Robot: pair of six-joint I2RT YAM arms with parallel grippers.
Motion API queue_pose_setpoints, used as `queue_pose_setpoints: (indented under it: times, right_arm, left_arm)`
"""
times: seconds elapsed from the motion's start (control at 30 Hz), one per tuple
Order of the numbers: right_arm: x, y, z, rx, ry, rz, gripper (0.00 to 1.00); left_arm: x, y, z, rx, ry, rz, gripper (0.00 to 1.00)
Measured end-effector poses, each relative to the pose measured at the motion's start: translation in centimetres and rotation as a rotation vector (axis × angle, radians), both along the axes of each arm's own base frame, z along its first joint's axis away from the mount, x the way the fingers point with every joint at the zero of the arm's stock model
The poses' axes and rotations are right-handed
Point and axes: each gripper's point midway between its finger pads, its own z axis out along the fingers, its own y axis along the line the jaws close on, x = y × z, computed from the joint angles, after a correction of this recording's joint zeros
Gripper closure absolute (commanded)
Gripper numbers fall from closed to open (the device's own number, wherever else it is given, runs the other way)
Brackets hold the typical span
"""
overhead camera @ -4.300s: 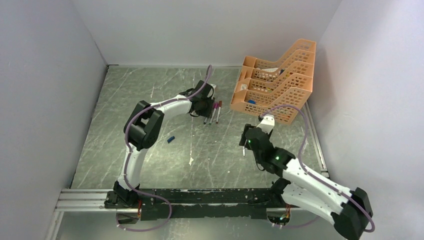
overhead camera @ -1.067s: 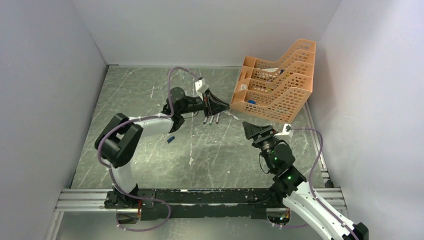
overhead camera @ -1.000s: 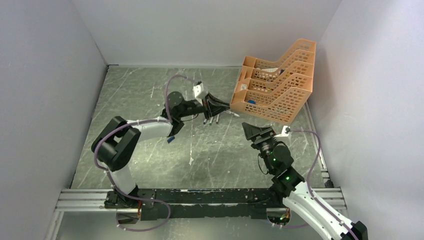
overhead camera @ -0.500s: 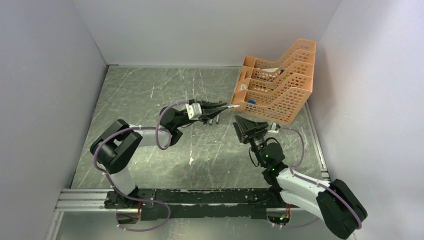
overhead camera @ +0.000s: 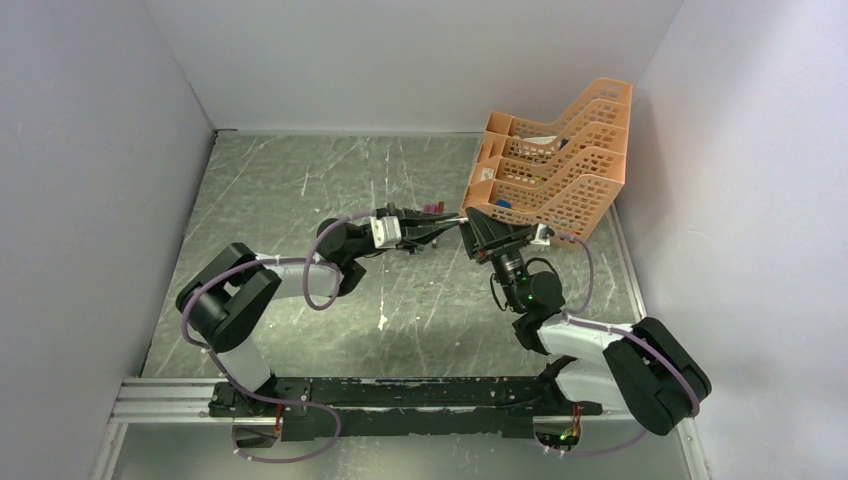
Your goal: Insert the pens into the pen caps
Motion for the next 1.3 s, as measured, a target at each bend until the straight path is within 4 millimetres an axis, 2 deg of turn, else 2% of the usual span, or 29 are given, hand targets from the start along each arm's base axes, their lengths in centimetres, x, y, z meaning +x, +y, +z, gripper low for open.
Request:
queue_pose_setpoints:
  times: [0.17,0.23,0.3,0.4,0.57,0.63,0.77,0.9,1.0,1.13,1.3]
  right_arm:
    - [0.3,-0.2,0.5,0.014,-0.009,-0.002,0.59]
    - [0.3,-0.2,0.6,0.012,-0.010,-0.004,0.76]
    - [0.4,-0.2,0.5,0.005,-0.010,-0.007,1.00]
    - [0.3,-0.5,1.1,0.016,-0.020,-0.011,1.00]
    - [0.2,-1.1,2.2,-0.022,-0.058,-0.043,1.00]
    - [0.3,-1.3,3.3,-0.084,-0.090,-0.071,1.00]
    - [0.3,-0.8,5.7,-0.300,-0.154,-0.111,1.00]
    - [0.0,-0.7,7.9,-0.538,-0.227,-0.148,1.00]
    - [-0.4,-0.2,8.6,-0.726,-0.278,-0.131,1.00]
    - [0.0,0.5,7.6,-0.953,-0.282,-0.064,1.00]
    - [-0.3,1.6,6.7,-1.109,-0.296,0.045,1.00]
  left_arm:
    - [-0.9,0.4,0.8,-0.013,-0.016,-0.024,0.93]
    - [-1.2,0.4,1.1,-0.018,-0.014,-0.034,0.93]
    - [-1.4,0.5,1.3,-0.023,-0.013,-0.040,0.93]
    - [-1.3,0.5,1.3,-0.020,0.001,-0.041,0.92]
    - [0.2,0.1,2.5,-0.026,0.209,-0.096,0.67]
    - [0.9,0.0,2.9,-0.005,0.330,-0.154,0.59]
    - [1.7,0.6,3.3,0.027,0.509,-0.255,0.49]
    - [1.9,0.5,3.8,0.072,0.642,-0.423,0.48]
    - [1.5,0.0,2.8,0.144,0.769,-0.564,0.49]
    - [0.8,-0.6,0.8,0.264,0.920,-0.674,0.49]
    - [-0.2,-0.4,-0.1,0.334,0.921,-0.701,0.52]
